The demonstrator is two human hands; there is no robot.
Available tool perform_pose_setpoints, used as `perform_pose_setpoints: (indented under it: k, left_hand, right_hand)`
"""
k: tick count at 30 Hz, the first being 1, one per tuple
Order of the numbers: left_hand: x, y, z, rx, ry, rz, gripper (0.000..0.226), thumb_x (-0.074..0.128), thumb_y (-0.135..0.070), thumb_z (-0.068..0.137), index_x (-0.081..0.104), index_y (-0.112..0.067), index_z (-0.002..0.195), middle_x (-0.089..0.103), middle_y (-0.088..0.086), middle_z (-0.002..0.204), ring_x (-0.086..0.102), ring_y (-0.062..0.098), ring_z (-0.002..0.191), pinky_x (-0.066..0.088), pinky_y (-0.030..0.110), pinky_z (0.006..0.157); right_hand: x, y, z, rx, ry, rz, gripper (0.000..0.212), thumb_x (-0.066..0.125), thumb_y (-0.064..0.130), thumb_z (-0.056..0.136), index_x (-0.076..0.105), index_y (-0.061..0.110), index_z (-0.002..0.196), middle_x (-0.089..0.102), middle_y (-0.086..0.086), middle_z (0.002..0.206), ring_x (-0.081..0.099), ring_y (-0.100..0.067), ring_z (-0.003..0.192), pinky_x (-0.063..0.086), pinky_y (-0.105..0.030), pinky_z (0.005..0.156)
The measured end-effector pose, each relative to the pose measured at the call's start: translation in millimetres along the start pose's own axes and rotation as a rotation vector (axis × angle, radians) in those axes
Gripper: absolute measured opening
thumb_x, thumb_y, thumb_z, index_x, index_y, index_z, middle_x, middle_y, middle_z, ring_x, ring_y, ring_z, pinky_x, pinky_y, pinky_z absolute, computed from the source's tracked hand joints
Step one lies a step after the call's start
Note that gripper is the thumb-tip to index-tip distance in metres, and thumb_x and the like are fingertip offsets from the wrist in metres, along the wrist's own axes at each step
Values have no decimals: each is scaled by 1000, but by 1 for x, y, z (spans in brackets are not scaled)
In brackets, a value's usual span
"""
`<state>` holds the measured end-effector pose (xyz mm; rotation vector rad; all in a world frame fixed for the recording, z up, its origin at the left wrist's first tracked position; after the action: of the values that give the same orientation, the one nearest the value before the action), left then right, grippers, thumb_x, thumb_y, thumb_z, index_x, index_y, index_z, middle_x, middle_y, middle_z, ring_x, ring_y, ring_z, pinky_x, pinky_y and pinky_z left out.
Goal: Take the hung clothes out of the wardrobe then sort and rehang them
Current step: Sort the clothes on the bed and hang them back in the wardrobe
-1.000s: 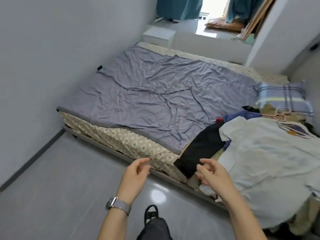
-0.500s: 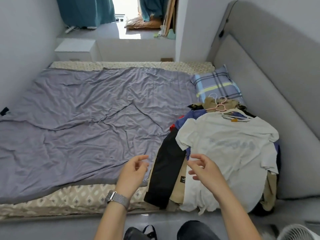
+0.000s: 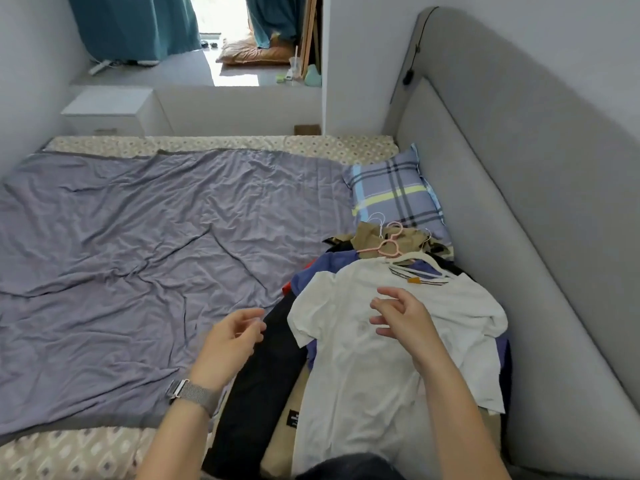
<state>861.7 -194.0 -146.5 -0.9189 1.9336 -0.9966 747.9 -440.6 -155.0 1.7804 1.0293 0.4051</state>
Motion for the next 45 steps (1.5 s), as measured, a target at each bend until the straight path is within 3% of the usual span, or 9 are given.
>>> perform_pose_setpoints:
  k: [13,19,22,25,28,35,39,43,45]
  left_hand:
    - [158,-61,72,-29,43,149,22,52,-12,91,61,-28,103,66,0,92,64,13,83,50,21,69]
    - [169,-46,75,-72,-57,174,23,52,-11,92,57,-27,108,66,-1,95,63,8,83,45,12,62]
    - [172,-42,78,-80,-85,160,23,53,-13,92,57,-26,110,67,0,95,64,9,84,46,15,64]
    - [177,-39,81,-91,-97,158,22,53,-13,92,57,-27,110,67,0,95,64,8,83,47,17,67]
    - [182,-35,81,-116,-86,189,21,55,-14,91,56,-30,106,66,-3,91,64,9,83,52,27,80]
    - [181,-28,87,-110,-93,298,20,55,-19,90,56,-30,107,67,-6,88,63,8,85,52,34,87]
    - [187,-38,83,69,-48,412,21,54,-22,91,54,-35,108,63,-12,91,60,3,79,45,10,71]
    - [201,-45,81,162,45,472,25,53,-21,92,57,-30,115,61,-13,93,59,4,82,44,12,74]
    - [206,-45,81,171,75,493,26,52,-22,92,56,-28,117,60,-14,94,59,4,83,43,10,75]
  right_hand:
    - [-136,-63,124,198,40,-77,23,59,18,91,56,20,114,65,-4,104,67,-20,87,56,-36,77]
    - [-157,-82,194,26,25,-502,38,66,23,86,55,14,121,58,-3,116,54,-21,108,42,-29,89]
    - [-178,-85,234,-68,-120,-703,53,70,23,81,52,11,129,54,-13,128,46,-32,120,37,-40,100]
    - [-200,-95,265,12,-144,-898,72,69,30,80,37,15,143,44,-13,142,38,-35,128,36,-45,104]
    - [-207,-120,284,260,66,-1058,77,63,37,81,25,22,147,35,-9,146,35,-35,132,33,-49,108]
    - [-173,-126,257,91,-59,-1034,34,46,55,91,48,23,102,59,-9,107,52,-32,104,33,-46,92]
    - [-161,-118,219,-36,-73,-946,37,38,56,93,48,24,78,61,0,82,57,-30,92,30,-40,81]
    - [-167,-109,199,-137,-116,-1027,26,40,55,94,52,33,102,66,6,91,56,-21,84,37,-35,78]
    - [-175,-109,200,-162,-137,-1031,28,39,54,95,46,38,116,67,5,92,56,-18,76,37,-29,61]
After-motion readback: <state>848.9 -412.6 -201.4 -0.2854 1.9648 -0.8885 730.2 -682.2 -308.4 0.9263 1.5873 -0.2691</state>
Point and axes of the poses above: each hand's wrist, its own z-axis towards the middle knuckle, its own x-axis out of the palm, y = z × x, the point moved 4 cm from there along z, towards the middle knuckle
